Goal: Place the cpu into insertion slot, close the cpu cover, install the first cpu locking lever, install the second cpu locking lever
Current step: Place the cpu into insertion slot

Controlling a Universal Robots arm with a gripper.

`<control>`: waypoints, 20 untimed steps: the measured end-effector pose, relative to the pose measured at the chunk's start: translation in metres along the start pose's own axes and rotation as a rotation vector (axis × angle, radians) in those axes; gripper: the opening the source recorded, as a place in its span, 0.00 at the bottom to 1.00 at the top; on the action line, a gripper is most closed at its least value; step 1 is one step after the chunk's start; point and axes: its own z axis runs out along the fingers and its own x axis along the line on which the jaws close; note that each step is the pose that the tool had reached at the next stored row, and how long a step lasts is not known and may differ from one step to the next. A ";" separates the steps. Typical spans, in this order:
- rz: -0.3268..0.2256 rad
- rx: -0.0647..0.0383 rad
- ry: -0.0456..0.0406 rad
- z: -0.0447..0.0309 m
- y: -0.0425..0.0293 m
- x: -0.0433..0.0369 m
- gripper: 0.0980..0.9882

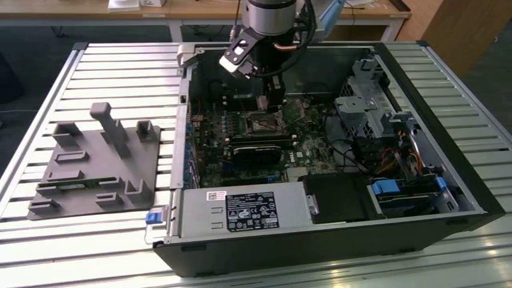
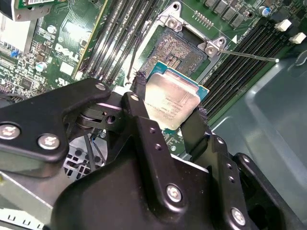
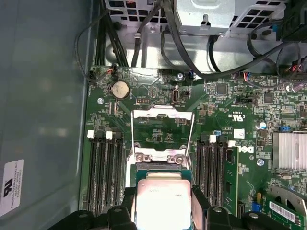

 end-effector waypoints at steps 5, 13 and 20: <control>0.000 0.000 0.0000 0.0034 -0.0003 0.0000 0.50; 0.000 0.000 0.0000 0.0089 -0.0007 0.0000 0.50; 0.000 0.000 0.0000 0.0085 -0.0007 0.0000 0.50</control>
